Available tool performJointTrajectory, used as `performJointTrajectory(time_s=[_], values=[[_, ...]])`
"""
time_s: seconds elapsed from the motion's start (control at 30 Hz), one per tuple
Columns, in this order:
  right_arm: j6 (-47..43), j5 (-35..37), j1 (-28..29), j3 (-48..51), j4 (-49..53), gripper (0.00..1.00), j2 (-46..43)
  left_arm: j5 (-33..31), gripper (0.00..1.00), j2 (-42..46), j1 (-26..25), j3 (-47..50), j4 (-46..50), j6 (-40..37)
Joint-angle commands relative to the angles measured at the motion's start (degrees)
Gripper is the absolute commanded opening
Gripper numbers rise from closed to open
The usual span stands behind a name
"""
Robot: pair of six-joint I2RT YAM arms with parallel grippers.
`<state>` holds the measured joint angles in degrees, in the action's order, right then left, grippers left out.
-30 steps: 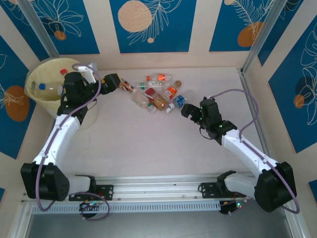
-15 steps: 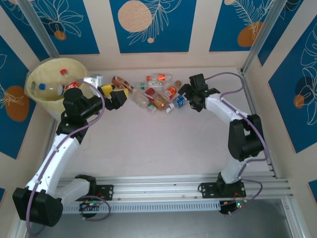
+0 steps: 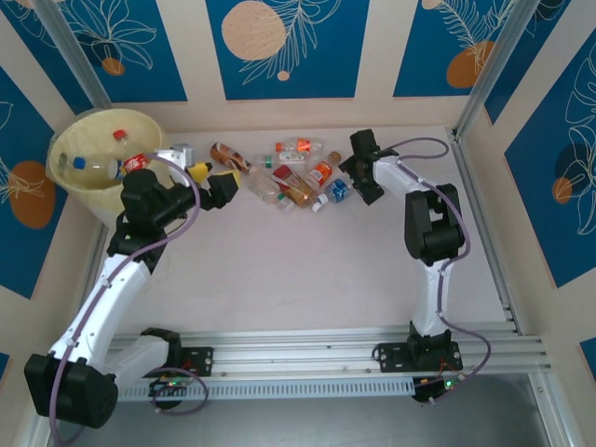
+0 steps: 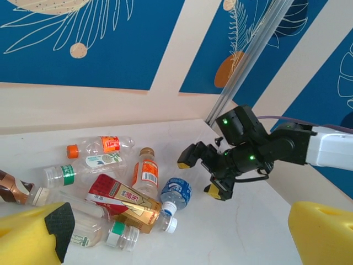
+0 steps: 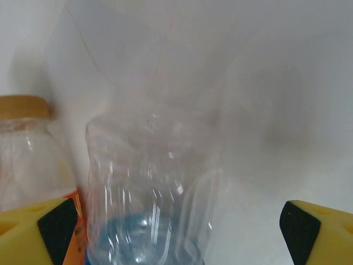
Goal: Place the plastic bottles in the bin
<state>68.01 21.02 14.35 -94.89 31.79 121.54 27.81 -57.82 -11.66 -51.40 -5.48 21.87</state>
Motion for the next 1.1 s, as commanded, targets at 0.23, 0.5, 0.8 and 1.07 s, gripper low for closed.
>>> performJointTrajectory(time_s=[0.23,0.5,0.8,1.07], values=[[-1.47,-2.99,-1.03,-3.45,-1.49,0.73,3.89,4.48,1.00,-1.38,-0.36,1.29,-4.34,-0.64],[-8.16,-2.32,-0.95,17.81,-18.92,0.56,-14.52,4.63,1.00,-2.90,-3.97,1.68,-4.69,-2.25],[-21.08,-9.35,2.37,39.53,-30.95,0.53,-36.75,6.67,1.00,-9.83,-10.03,-0.36,-2.48,-5.71],[-21.75,-6.23,9.86,52.58,-40.36,0.52,-52.57,1.68,1.00,-16.36,-19.22,-1.14,-1.37,-13.21]])
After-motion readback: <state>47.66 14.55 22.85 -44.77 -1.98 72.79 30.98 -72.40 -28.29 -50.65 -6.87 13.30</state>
